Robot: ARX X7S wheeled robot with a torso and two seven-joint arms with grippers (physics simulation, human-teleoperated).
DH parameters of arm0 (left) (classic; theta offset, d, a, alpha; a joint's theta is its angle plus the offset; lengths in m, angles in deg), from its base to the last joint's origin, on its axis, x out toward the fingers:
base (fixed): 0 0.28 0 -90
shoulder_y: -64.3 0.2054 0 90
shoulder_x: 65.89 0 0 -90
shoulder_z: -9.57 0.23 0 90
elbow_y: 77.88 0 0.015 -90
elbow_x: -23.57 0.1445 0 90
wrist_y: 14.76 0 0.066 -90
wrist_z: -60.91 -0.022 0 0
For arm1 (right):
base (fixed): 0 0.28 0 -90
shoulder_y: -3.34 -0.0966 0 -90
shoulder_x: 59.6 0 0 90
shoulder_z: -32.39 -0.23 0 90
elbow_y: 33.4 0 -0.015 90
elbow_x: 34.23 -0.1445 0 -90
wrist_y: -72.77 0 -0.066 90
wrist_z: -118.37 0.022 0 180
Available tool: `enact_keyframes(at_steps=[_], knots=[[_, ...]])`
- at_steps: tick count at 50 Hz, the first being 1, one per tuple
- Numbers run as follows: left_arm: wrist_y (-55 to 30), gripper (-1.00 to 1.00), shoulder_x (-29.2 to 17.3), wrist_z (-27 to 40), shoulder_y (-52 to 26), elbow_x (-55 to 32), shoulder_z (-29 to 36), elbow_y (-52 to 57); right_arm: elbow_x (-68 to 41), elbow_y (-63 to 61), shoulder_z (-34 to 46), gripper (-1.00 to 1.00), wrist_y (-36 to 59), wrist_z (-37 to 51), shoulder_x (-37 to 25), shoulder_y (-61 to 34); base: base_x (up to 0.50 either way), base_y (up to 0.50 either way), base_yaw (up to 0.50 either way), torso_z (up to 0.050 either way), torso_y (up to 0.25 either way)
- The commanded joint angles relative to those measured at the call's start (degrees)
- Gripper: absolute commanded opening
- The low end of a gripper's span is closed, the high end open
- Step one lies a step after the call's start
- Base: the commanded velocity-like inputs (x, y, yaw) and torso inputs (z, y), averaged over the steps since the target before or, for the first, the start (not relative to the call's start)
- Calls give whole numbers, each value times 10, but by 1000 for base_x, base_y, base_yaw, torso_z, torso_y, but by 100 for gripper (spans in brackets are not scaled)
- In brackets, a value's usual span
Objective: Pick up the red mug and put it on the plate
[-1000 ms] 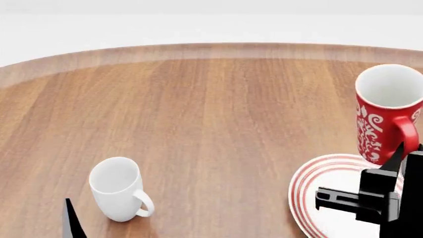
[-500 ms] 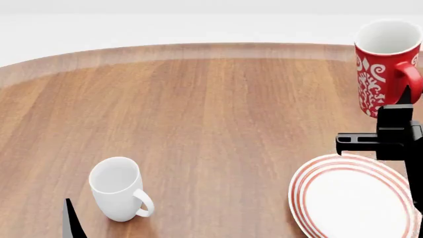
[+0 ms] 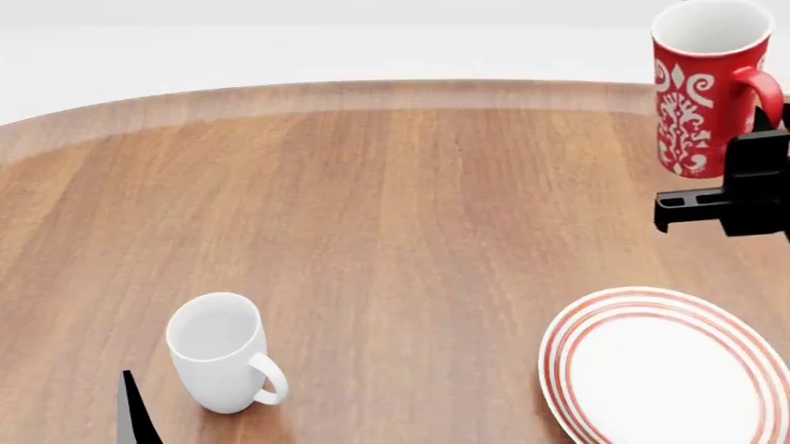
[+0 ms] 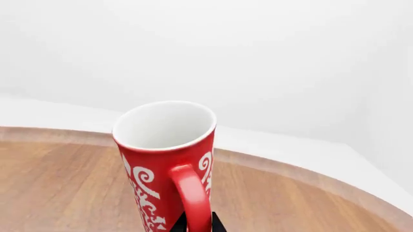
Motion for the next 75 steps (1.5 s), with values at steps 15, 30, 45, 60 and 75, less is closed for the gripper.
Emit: enact_keyframes(at_steps=[15, 30, 45, 60, 75], knots=[[0, 100, 4, -11, 3, -3, -7, -1, 48, 123, -4, -100, -103, -127, 6, 31, 0, 0, 0, 0, 1], [0, 100, 6, -15, 5, 0, -14, 1, 112, 214, 49, -100, -121, -194, 35, -15, 0, 0, 0, 0, 0], [0, 100, 5, -10, 4, 1, -10, 1, 148, 257, 61, -100, -146, -175, 58, -6, 0, 0, 0, 0, 1], [0, 100, -1, 3, -1, 2, 1, 3, 164, 206, 91, -100, -106, -189, 50, -60, 0, 0, 0, 0, 0], [0, 100, -18, 46, -14, 7, 37, 7, 120, 267, 51, -100, -153, -221, 76, -29, 0, 0, 0, 0, 1]])
